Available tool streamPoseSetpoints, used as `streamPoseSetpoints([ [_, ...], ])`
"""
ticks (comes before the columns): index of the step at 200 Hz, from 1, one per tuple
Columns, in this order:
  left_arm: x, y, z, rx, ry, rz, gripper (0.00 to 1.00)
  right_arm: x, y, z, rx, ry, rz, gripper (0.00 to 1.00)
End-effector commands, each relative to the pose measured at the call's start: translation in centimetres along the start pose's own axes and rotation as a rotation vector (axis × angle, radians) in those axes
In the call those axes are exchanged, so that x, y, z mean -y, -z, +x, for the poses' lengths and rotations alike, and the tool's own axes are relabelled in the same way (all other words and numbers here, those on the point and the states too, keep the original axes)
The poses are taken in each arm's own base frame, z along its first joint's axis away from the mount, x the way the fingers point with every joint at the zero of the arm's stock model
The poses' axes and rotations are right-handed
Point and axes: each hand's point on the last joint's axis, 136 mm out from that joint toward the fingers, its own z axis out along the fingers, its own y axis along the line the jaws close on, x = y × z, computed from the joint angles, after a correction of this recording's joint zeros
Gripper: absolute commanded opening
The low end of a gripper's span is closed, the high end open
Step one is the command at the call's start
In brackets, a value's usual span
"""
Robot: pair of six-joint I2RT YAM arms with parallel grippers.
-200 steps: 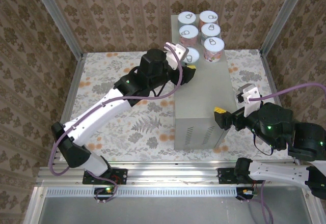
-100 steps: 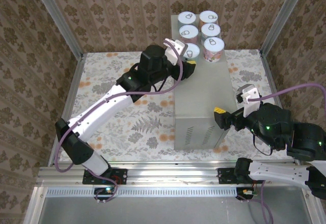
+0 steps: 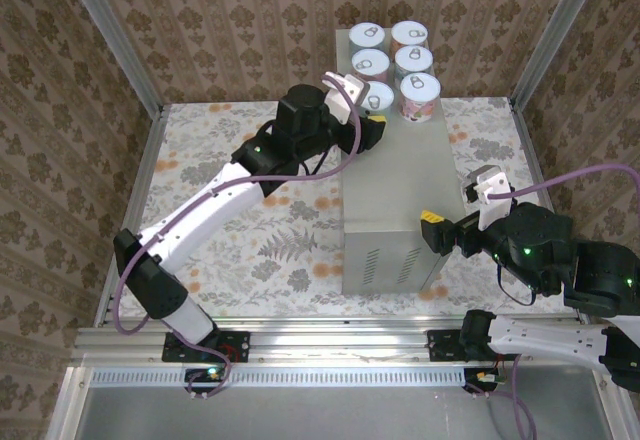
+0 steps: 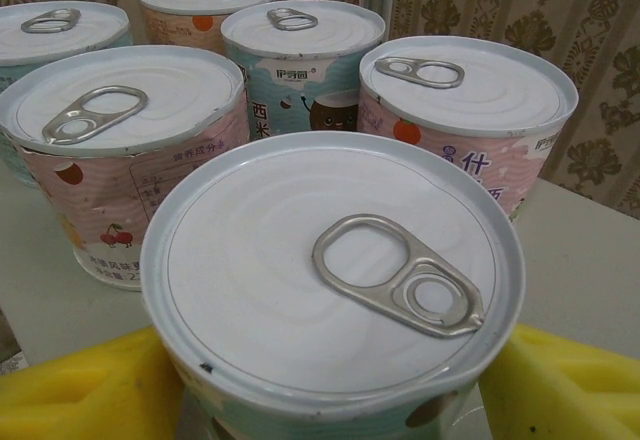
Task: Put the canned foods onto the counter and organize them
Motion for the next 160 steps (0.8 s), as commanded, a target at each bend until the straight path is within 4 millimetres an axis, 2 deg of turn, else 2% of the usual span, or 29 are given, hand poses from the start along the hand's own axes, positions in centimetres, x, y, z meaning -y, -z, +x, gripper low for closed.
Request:
streamPoseSetpoints([
  [1,-0.51,-1.27,4.5,-0.15,0.015,0.002,0.74,0.37,0.21,-0.34,0.022,-0.028,0.014,1.0],
  [160,-0.95,-1.86,4.85,-0.161,0.027,0.003,0.76,0.4,0.35,-0.47,0.023,-0.026,0.012,1.0],
])
